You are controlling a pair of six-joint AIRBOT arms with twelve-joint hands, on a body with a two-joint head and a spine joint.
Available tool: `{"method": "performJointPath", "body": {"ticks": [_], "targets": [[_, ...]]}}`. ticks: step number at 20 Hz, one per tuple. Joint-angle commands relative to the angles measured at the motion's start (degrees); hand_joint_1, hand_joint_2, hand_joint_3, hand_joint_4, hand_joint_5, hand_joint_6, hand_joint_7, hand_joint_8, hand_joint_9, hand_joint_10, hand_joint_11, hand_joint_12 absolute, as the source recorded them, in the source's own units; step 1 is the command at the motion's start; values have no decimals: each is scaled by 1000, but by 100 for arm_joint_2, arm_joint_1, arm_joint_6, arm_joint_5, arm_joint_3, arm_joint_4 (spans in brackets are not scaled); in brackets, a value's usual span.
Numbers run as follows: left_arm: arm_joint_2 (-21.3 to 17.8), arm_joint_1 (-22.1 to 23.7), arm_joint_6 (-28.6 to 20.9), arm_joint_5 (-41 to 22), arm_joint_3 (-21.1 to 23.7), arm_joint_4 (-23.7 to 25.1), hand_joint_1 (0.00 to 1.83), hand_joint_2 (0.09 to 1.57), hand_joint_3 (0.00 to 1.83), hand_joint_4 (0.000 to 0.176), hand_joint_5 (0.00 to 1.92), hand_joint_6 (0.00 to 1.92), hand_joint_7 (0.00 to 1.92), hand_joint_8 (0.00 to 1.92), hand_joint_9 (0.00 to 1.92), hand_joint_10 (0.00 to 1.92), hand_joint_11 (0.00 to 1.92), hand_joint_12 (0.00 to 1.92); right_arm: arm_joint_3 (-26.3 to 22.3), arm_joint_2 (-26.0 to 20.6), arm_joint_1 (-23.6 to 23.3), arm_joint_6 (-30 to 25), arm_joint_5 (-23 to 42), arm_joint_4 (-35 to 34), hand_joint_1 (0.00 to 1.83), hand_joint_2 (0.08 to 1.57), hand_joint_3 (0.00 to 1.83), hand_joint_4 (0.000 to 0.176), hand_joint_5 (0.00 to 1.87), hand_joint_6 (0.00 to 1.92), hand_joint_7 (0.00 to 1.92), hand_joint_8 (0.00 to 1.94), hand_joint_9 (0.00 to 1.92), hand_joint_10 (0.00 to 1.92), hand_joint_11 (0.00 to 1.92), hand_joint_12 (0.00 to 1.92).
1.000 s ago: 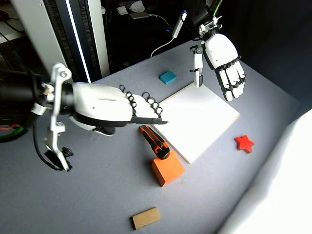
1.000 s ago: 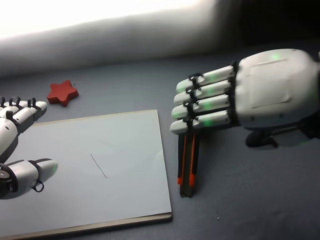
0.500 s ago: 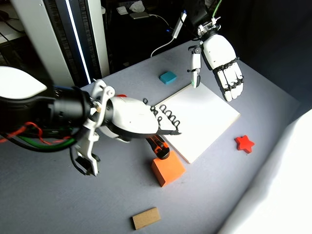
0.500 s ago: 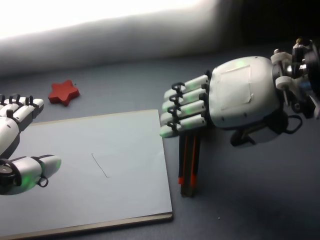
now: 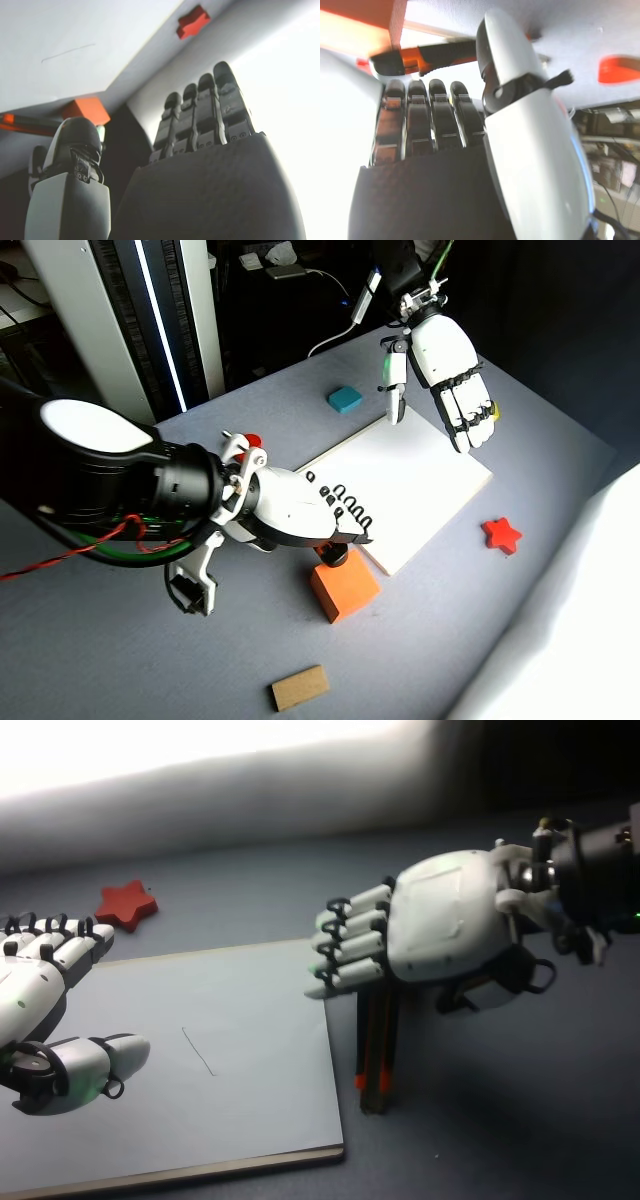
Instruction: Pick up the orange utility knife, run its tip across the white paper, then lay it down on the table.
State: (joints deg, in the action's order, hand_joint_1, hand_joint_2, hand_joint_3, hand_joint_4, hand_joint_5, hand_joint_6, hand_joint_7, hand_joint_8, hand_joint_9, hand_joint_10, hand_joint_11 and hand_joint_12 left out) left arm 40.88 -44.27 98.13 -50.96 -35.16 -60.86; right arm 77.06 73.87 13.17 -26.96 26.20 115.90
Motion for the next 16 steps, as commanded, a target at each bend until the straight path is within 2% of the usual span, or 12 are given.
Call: {"method": "performJointPath", "body": {"ticks": [1,6,11,16], "targets": [[-14,68,24,-520,-19,246,235,1294,0,7,0,0,0,0,0,0,0,174,14,-2,-12,0,-282,-191,1151,1140,0,0,0,0,0,0,0,0,0,0],[-11,117,76,-622,-7,272,229,1298,1,15,0,0,0,0,0,0,0,121,107,220,85,50,-517,-190,1143,1145,0,0,0,0,0,0,0,0,0,0],[23,139,138,-792,-1,271,211,1295,0,18,0,0,0,0,0,0,0,211,177,401,239,88,-595,-191,1162,1146,0,0,0,0,0,0,0,0,0,0],[87,249,288,-792,-25,278,209,1296,0,21,0,0,0,0,0,0,0,217,336,624,333,165,-791,-193,1187,1160,0,0,0,0,0,0,0,0,0,0]]}}
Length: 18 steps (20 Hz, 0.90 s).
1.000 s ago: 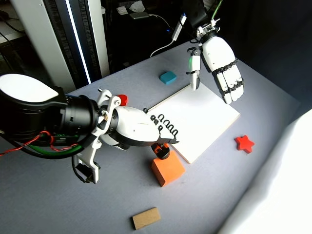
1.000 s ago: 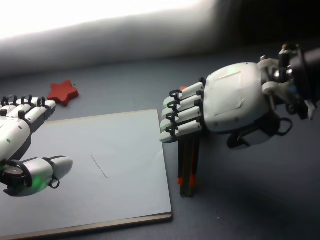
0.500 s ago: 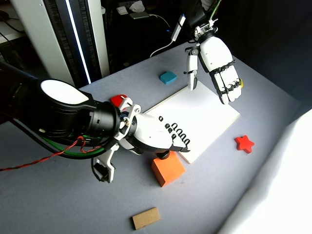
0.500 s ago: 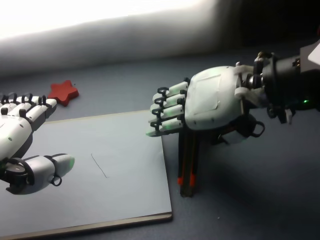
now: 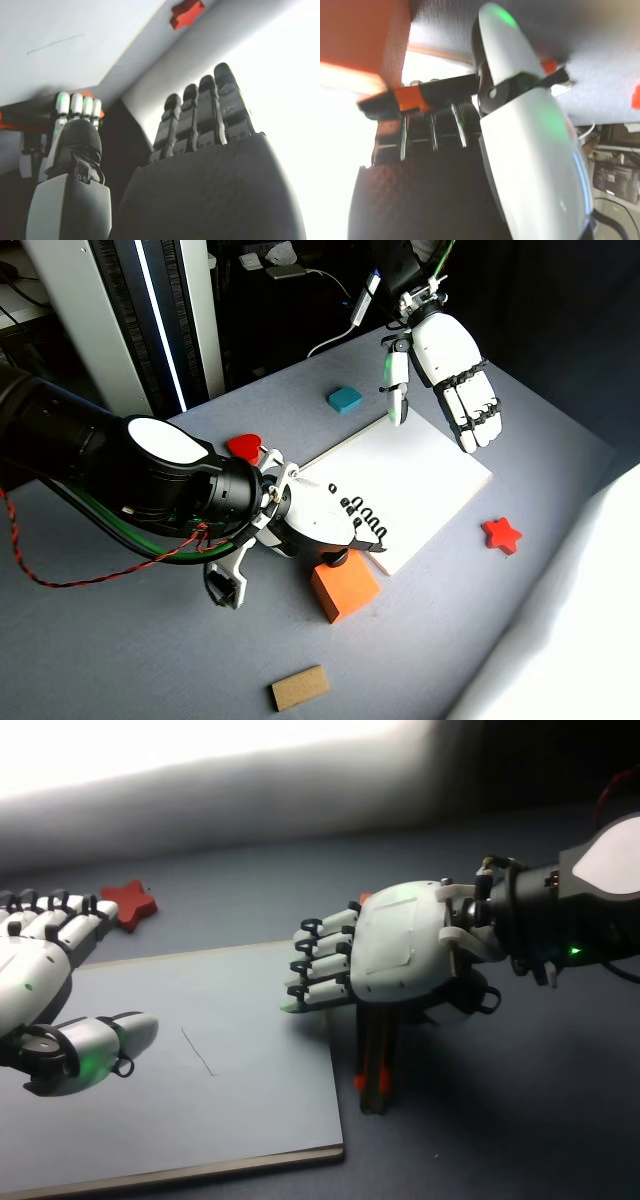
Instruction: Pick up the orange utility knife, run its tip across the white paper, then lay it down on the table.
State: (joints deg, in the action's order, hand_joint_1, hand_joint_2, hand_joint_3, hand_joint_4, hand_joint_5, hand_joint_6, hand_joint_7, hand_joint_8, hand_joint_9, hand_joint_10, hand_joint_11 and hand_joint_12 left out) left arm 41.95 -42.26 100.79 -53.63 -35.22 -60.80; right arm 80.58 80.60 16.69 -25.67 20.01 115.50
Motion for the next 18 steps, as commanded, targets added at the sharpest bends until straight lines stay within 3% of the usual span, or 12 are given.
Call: {"method": "performJointPath", "body": {"ticks": [1,5,7,8,9,10,11,12,13,14,15,18], "targets": [[-13,69,31,-526,-18,302,193,1304,3,18,0,0,0,0,1,0,0,228,43,12,-5,36,-175,-154,1157,1193,0,0,0,0,0,0,0,0,0,0],[5,177,160,-517,6,314,186,1299,0,21,0,0,0,0,22,6,0,307,77,75,-16,120,-176,-205,1160,1302,31,0,43,19,25,10,0,0,0,0],[27,219,233,-460,13,314,200,1296,0,23,0,0,0,0,31,7,0,331,77,104,-2,259,-188,-265,1173,1300,21,0,223,254,350,85,190,237,0,784],[41,229,254,-445,7,313,189,1296,0,26,0,0,0,0,33,5,0,364,77,115,11,271,-204,-265,1156,1307,19,0,176,748,341,625,160,794,0,1201],[51,235,257,-419,-8,313,192,1297,0,30,0,0,0,0,36,5,0,383,77,125,28,282,-231,-265,1044,1391,7,0,414,1525,454,1545,222,1356,0,1682],[52,241,257,-388,-16,313,188,1298,0,32,0,0,0,0,33,3,0,388,76,131,40,284,-256,-265,1016,1417,6,0,488,1665,437,1808,253,1664,41,1873],[51,245,276,-339,-12,288,194,1297,0,33,0,0,0,0,43,6,0,418,76,135,60,285,-307,-265,1180,1399,39,0,482,1736,458,1854,371,1847,268,1911],[51,249,303,-319,-3,233,187,1298,0,33,0,0,0,0,58,9,0,450,76,135,74,285,-341,-266,1246,1229,348,0,458,1777,541,1803,478,1906,713,1919],[51,248,316,-319,7,192,186,1299,1,34,0,0,0,0,61,10,0,457,77,135,80,285,-358,-266,1154,845,1092,0,696,1892,798,1879,990,1918,1017,1921],[48,242,320,-319,9,179,179,1303,2,34,0,0,0,0,57,6,0,476,77,133,76,287,-358,-266,1508,787,1180,10,1426,1915,1514,1929,1560,1920,1556,1921],[47,242,338,-319,5,171,174,1299,0,36,0,0,0,0,57,5,0,481,77,130,61,288,-358,-266,1605,712,1371,31,1774,1920,1840,1939,1849,1921,1848,1921],[47,242,373,-319,-5,167,162,1298,1,31,0,0,8,0,65,4,0,537,73,94,-47,327,-294,-266,1442,985,797,162,1688,1921,1829,1941,1896,1921,1920,1921]]}}
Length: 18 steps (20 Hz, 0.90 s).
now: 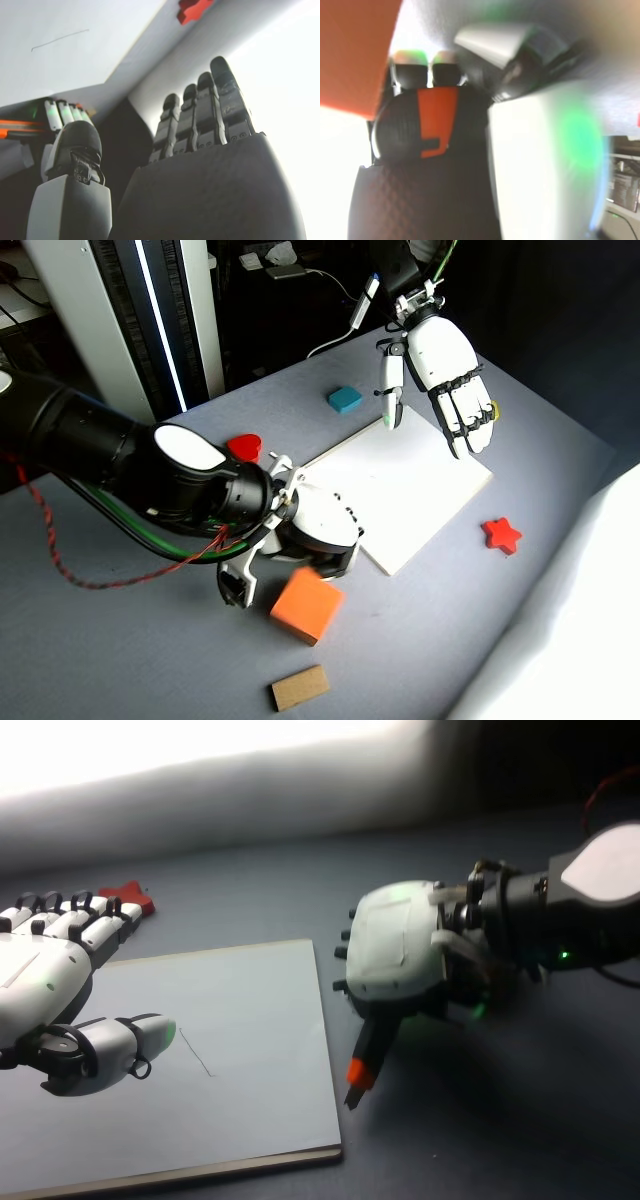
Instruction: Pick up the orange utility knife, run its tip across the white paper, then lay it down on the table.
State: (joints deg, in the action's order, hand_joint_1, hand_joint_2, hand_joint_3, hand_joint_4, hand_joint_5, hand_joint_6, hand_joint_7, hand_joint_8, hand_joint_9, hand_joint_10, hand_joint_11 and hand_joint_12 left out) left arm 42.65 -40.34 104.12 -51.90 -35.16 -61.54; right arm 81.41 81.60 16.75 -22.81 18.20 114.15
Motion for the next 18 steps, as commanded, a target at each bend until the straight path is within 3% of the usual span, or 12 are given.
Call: {"method": "performJointPath", "body": {"ticks": [1,6,7,9,10,12,14,15,16,18], "targets": [[-23,55,41,-493,-12,241,151,1301,2,31,0,0,3,0,68,5,0,546,-27,-35,-112,44,-93,-132,1439,1027,715,173,1670,1921,1806,1941,1883,1921,1921,1921],[-23,150,151,-492,47,161,168,1302,1,37,0,0,0,0,57,3,0,510,-363,-321,-351,167,-177,-573,1531,997,745,176,1638,1921,1778,1941,1875,1921,1921,1921],[-23,165,158,-492,49,152,181,1301,1,34,0,0,0,0,58,4,0,513,-456,-385,-366,795,-177,-1508,1536,988,751,176,1636,1921,1786,1941,1875,1921,1921,1921],[-29,183,158,-492,46,152,184,1301,0,32,0,0,4,1,74,8,0,528,-514,-458,-350,3024,154,-3703,1536,997,760,176,1639,1921,1784,1941,1868,1921,1921,1921],[-29,190,159,-491,42,153,192,1301,0,34,0,0,0,0,68,4,0,522,-513,-478,-335,3888,371,-4453,1536,999,761,176,1639,1921,1784,1941,1866,1921,1921,1921],[-29,199,159,-486,42,151,190,1300,0,31,0,0,0,0,69,3,0,530,-483,-494,-308,5091,680,-5445,1521,990,757,176,1643,1921,1786,1941,1857,1921,1921,1921],[-30,205,159,-474,44,118,173,1306,2,30,0,0,1,0,65,1,0,517,-318,-426,-177,7144,1364,-6809,1516,998,754,176,1651,1921,1799,1941,1871,1921,1921,1921],[-30,205,159,-471,42,114,176,1305,1,32,0,0,5,1,67,1,0,505,-258,-386,-137,7665,1549,-7119,1508,1009,752,176,1657,1921,1806,1941,1872,1921,1921,1921],[-31,207,159,-471,31,106,172,1306,1,35,0,0,4,0,69,2,0,494,-54,-254,-24,8626,2125,-7599,1506,1012,751,176,1658,1921,1806,1941,1872,1921,1921,1921],[-35,257,208,-471,12,107,139,1313,4,35,0,0,0,0,53,2,0,471,431,56,148,9698,3166,-7886,1513,1011,748,176,1653,1921,1800,1941,1875,1921,1921,1921]]}}
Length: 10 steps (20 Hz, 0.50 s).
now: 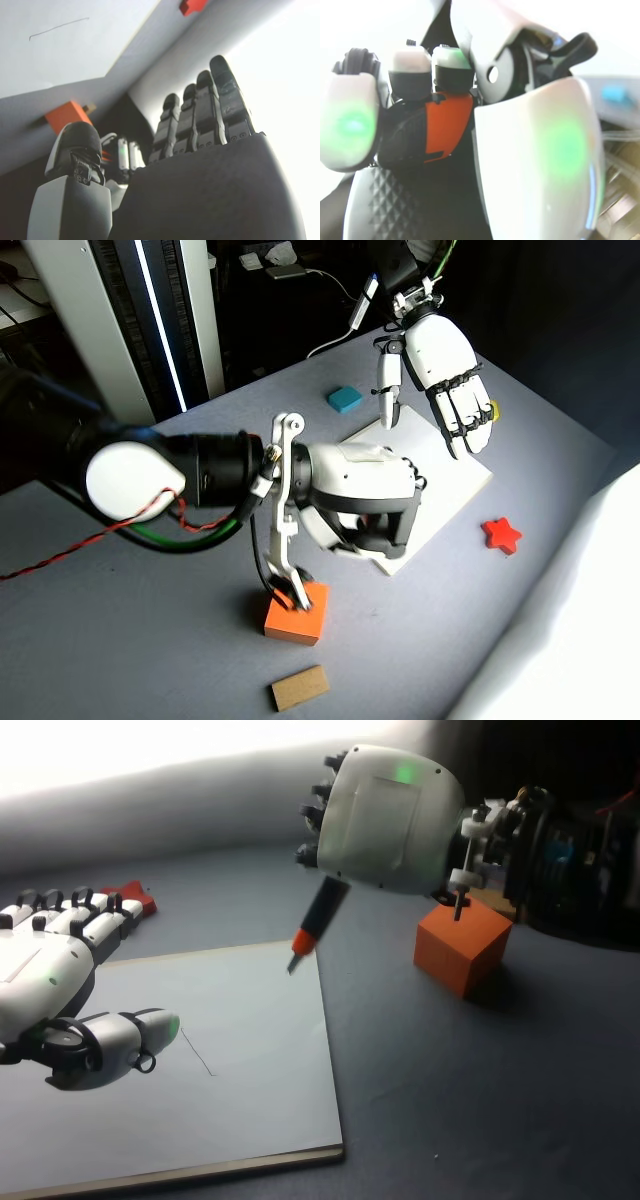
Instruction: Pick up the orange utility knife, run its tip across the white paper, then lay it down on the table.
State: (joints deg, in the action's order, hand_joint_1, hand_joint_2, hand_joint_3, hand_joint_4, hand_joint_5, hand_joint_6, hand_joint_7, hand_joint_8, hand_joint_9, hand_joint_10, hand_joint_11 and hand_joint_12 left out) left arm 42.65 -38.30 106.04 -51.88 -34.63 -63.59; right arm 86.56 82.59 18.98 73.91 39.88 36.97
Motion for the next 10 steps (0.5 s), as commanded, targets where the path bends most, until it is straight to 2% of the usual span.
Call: {"method": "performJointPath", "body": {"ticks": [1,4,8,10], "targets": [[-34,67,55,-473,-40,313,145,1310,2,36,0,0,0,0,56,3,0,479,47,46,-27,260,1295,-168,1523,1005,745,176,1642,1921,1786,1941,1865,1921,1921,1921],[-33,69,107,-388,-37,314,148,1309,1,36,0,0,7,2,65,5,0,485,558,433,159,1001,2258,-119,1521,998,745,176,1646,1921,1785,1941,1862,1921,1921,1921],[-30,60,122,-375,-40,314,174,1302,0,39,0,0,9,1,72,5,0,529,1314,956,282,1396,3229,1168,1522,1000,741,176,1628,1921,1767,1941,1853,1921,1921,1921],[-24,61,133,-375,-71,313,171,1306,0,41,0,0,0,0,50,4,0,477,1797,1279,300,1596,3582,1779,1505,1008,732,176,1641,1921,1780,1941,1857,1921,1921,1921]]}}
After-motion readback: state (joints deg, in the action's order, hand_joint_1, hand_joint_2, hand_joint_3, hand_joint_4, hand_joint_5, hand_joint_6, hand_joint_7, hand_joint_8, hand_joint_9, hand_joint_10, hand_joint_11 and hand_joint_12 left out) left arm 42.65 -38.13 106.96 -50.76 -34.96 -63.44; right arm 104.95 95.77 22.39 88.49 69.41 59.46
